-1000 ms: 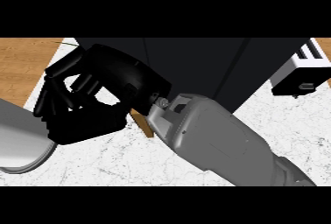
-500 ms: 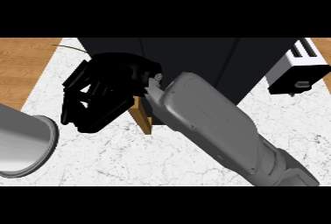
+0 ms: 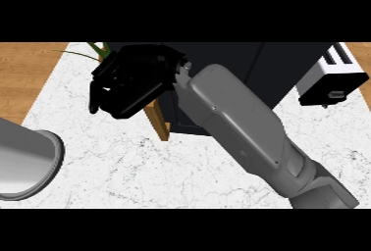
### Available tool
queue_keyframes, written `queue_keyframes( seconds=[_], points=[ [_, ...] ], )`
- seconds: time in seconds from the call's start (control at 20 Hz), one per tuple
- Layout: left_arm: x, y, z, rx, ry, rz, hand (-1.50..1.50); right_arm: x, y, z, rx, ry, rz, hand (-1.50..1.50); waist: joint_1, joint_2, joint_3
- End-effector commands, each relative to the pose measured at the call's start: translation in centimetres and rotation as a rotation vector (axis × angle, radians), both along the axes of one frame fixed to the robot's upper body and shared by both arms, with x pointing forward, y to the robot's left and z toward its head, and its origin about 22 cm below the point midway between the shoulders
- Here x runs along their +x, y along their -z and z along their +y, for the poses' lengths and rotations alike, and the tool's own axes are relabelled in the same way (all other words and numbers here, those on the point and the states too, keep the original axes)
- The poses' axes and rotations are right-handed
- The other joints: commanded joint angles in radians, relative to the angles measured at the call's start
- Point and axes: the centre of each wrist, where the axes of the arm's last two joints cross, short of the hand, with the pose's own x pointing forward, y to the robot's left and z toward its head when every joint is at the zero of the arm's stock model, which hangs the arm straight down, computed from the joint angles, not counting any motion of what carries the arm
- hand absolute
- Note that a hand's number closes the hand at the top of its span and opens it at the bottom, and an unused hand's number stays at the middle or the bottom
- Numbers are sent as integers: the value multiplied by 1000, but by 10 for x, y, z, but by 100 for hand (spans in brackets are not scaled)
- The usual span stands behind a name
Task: Pick up the wine, place it into the cabinet and close the cabinet
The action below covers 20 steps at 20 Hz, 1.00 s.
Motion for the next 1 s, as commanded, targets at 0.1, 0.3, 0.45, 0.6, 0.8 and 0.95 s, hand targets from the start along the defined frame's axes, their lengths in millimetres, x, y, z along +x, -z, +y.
queue_keyframes(
  seconds=[0.1,0.3,0.45,0.6,0.8,0.95],
  points=[
    [12,-22,26,36,-107,-121,-150,28,9,-25,60,95,58,150,-8,6,4],
    [5,-12,28,26,-100,-98,-150,34,12,-33,82,175,43,150,-9,5,3],
    [13,-17,26,41,-87,-101,-150,47,3,-56,90,268,1,150,-4,14,2],
    [16,-15,17,38,-82,-98,-150,54,-5,-79,131,370,-69,150,-20,19,2],
    [18,-20,16,58,-60,-102,-150,54,-4,-81,142,408,-80,150,-22,14,3],
    [17,-19,15,73,-36,-92,-150,55,-5,-80,165,410,-87,150,-15,18,2]
  ],
)
